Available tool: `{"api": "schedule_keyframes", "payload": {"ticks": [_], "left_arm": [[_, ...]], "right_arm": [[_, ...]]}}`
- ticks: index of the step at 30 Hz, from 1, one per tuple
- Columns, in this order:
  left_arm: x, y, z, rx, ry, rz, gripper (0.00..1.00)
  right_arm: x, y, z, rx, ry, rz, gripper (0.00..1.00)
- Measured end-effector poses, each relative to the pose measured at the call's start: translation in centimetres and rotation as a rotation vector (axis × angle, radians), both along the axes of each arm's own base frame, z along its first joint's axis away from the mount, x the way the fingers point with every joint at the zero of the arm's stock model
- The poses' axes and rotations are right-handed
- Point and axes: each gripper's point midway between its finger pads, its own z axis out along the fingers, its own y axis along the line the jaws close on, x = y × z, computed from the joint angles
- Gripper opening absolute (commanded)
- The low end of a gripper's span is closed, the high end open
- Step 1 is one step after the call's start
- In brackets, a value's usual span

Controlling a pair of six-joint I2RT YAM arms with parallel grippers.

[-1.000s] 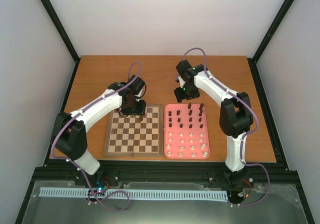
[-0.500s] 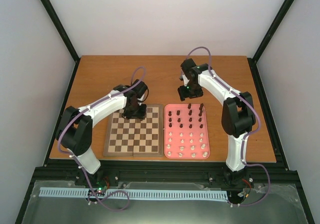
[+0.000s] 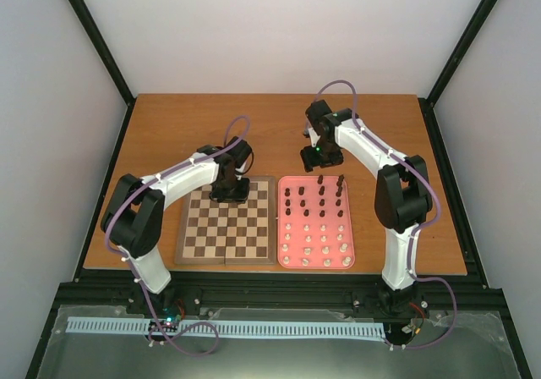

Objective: Set up the chess pieces on the board
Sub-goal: Pick up the chess piece from the chessboard.

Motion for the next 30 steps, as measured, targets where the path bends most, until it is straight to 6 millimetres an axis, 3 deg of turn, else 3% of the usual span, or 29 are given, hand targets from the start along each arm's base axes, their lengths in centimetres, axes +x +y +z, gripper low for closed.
{"api": "schedule_keyframes", "payload": {"ticks": [5, 9, 13, 21, 30], "left_arm": [[0.0, 0.0, -0.2, 0.003, 0.002, -0.001, 0.25], [0.0, 0.0, -0.8, 0.012, 0.015, 0.001, 0.22], [0.1, -0.1, -0.7, 0.012, 0.011, -0.001, 0.12], [0.5, 0.2, 0.0, 0.032, 0.000, 0.004, 0.13], [0.5, 2.5, 4.3, 0.051, -0.093, 0.041, 0.16]], "right_arm": [[0.0, 0.0, 0.0, 0.002, 0.000, 0.001, 0.68], [0.0, 0.0, 0.0, 0.003, 0.000, 0.002, 0.68], [0.0, 0.0, 0.0, 0.002, 0.001, 0.003, 0.68], [-0.1, 0.0, -0.1, 0.004, 0.002, 0.004, 0.68], [-0.1, 0.3, 0.1, 0.023, 0.002, 0.007, 0.68]]}}
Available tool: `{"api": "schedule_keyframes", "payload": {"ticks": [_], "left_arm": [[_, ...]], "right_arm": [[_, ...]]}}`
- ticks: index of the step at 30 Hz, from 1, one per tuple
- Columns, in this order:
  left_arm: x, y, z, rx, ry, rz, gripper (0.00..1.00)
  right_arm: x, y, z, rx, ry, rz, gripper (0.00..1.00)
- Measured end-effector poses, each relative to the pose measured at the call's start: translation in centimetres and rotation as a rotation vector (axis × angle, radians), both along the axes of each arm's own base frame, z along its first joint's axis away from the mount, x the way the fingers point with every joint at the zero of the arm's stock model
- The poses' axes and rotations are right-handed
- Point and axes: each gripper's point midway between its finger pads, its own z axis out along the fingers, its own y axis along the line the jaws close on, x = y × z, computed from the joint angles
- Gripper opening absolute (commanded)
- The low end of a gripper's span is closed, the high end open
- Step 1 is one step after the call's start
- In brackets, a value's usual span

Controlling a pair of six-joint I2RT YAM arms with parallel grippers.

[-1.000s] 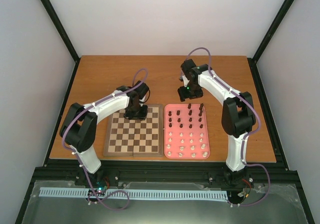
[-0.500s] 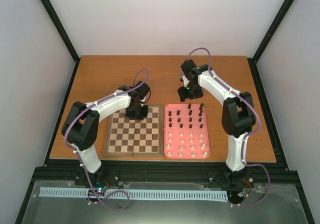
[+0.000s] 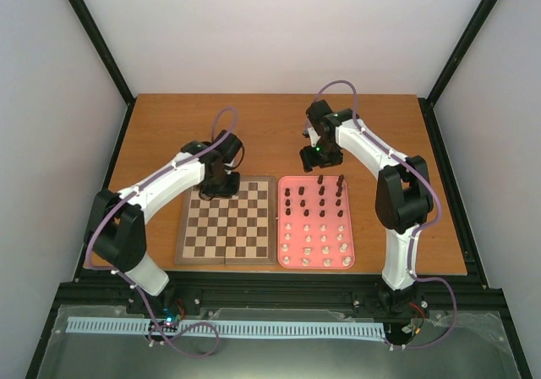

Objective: Set up the chess pieces on the board
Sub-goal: Pick up the chess piece from the chessboard, then place the chess piece on the chessboard.

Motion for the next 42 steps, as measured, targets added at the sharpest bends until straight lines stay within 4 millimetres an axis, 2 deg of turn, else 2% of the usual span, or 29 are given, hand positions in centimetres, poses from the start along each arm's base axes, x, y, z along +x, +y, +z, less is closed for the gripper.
{"api": "schedule_keyframes", "payload": {"ticks": [2, 6, 9, 13, 19, 26, 35, 42], "left_arm": [[-0.4, 1.1, -0.1, 0.004, 0.004, 0.023, 0.16], [-1.3, 5.3, -1.7, 0.044, 0.045, 0.122, 0.16], [-1.3, 7.7, -2.4, 0.063, 0.060, 0.188, 0.16], [-0.4, 9.2, -2.5, 0.059, 0.038, 0.242, 0.16], [0.9, 10.4, -2.5, 0.048, 0.006, 0.276, 0.16], [1.5, 11.4, -3.6, 0.059, 0.024, 0.292, 0.16], [1.6, 11.5, -5.0, 0.074, 0.059, 0.280, 0.16], [2.0, 11.5, -5.0, 0.072, 0.052, 0.279, 0.17]], "right_arm": [[0.0, 0.1, 0.0, 0.005, 0.000, 0.001, 0.68], [-0.1, 0.1, -0.1, 0.009, 0.002, 0.002, 0.68], [-0.1, 0.2, -0.1, 0.012, 0.004, 0.003, 0.68], [-0.2, 0.2, -0.1, 0.012, 0.006, 0.003, 0.68], [-0.2, 0.2, -0.1, 0.014, 0.007, 0.004, 0.68], [-0.2, 0.2, -0.1, 0.014, 0.008, 0.004, 0.68], [-0.2, 0.3, -0.1, 0.018, 0.010, 0.005, 0.68], [-0.3, 0.3, -0.1, 0.021, 0.012, 0.006, 0.68]]}}
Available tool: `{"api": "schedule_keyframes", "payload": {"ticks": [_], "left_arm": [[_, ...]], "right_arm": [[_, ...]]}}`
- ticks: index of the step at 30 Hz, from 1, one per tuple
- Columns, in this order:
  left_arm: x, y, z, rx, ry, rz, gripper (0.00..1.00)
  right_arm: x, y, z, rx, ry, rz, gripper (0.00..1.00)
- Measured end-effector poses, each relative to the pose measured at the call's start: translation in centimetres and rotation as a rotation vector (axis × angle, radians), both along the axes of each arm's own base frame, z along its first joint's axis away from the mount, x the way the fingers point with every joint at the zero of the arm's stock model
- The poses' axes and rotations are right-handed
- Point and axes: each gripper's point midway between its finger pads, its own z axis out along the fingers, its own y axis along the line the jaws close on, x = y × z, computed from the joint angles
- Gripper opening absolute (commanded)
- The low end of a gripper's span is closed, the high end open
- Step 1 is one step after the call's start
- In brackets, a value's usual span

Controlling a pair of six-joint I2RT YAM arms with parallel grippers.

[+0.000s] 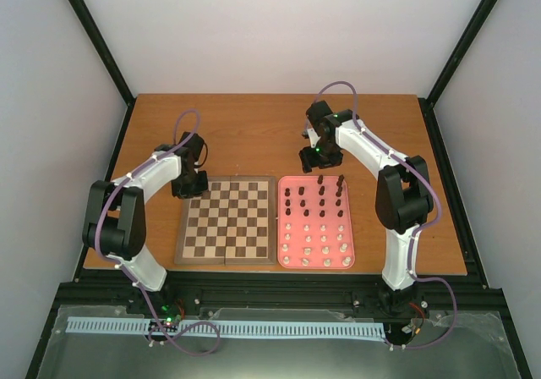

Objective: Set up the chess pieces on the board
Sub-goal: Place the chess piece on the chessboard.

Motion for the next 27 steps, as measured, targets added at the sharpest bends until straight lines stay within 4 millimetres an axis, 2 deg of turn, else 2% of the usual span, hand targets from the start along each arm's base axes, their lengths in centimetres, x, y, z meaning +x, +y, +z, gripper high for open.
{"api": "schedule_keyframes", "payload": {"ticks": [27], "left_arm": [[-0.31, -0.13, 0.01, -0.014, 0.003, -0.008, 0.18]], "right_arm": [[-0.04, 0.11, 0.01, 0.006, 0.002, 0.004, 0.68]]}}
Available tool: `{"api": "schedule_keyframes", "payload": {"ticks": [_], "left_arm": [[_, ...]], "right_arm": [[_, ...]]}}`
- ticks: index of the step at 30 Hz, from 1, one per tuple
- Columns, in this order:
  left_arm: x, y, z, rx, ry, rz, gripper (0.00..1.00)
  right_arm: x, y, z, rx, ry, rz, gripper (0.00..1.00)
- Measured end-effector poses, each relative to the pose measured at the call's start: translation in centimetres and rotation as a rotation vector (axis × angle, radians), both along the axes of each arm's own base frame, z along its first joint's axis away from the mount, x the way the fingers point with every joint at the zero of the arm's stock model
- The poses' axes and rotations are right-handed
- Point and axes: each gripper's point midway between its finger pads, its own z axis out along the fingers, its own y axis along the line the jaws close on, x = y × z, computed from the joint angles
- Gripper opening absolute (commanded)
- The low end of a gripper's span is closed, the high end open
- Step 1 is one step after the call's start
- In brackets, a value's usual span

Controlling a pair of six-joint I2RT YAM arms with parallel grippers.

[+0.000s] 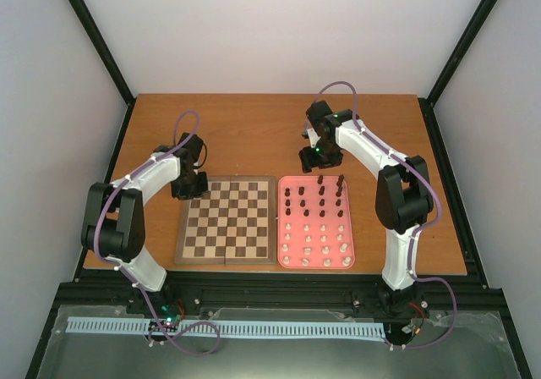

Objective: Set up the chess pieces on the board
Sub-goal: Place the chess piece on the chessboard.

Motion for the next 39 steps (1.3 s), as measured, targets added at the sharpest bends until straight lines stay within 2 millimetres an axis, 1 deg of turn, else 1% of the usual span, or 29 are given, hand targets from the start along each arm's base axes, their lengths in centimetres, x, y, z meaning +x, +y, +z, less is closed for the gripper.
{"api": "schedule_keyframes", "payload": {"ticks": [12, 19, 20, 22, 25, 28, 31, 34, 35, 36, 37, 39], "left_arm": [[-0.2, 0.1, 0.1, 0.001, 0.001, -0.003, 0.28], [-0.4, 0.1, 0.1, 0.004, 0.007, -0.010, 0.40], [-0.5, 0.1, 0.2, 0.005, 0.008, -0.012, 0.41], [-0.6, 0.2, 0.7, 0.007, 0.004, -0.016, 0.46], [-0.5, 0.2, 2.2, 0.006, -0.017, -0.024, 0.57], [0.3, 0.1, 4.7, 0.001, -0.071, -0.036, 0.69], [0.8, -0.1, 7.7, -0.007, -0.134, -0.050, 0.71], [1.0, -1.2, 10.8, -0.020, -0.199, -0.083, 0.71], [1.0, -1.9, 11.7, -0.025, -0.216, -0.103, 0.71], [1.0, -3.3, 12.6, -0.035, -0.234, -0.141, 0.71], [1.0, -4.7, 13.2, -0.048, -0.246, -0.177, 0.70], [0.9, -8.0, 13.8, -0.080, -0.255, -0.250, 0.69]], "right_arm": [[0.0, 0.1, 0.0, 0.004, 0.002, 0.001, 0.68], [-0.1, 0.2, 0.0, 0.010, 0.004, 0.003, 0.68], [-0.1, 0.2, 0.0, 0.010, 0.005, 0.003, 0.68], [-0.1, 0.2, 0.0, 0.012, 0.005, 0.005, 0.68], [-0.1, 0.3, 0.0, 0.014, 0.006, 0.007, 0.69], [-0.1, 0.3, 0.0, 0.014, 0.006, 0.007, 0.69], [-0.1, 0.2, 0.0, 0.012, 0.005, 0.007, 0.70], [-0.1, 0.2, 0.0, 0.008, 0.003, 0.006, 0.71], [0.0, 0.1, 0.0, 0.006, 0.002, 0.005, 0.71], [0.0, 0.1, 0.1, 0.005, 0.000, 0.005, 0.71], [0.1, 0.1, 0.2, 0.002, -0.004, 0.004, 0.71], [0.4, 0.1, 0.5, 0.001, -0.015, 0.001, 0.71]]}}
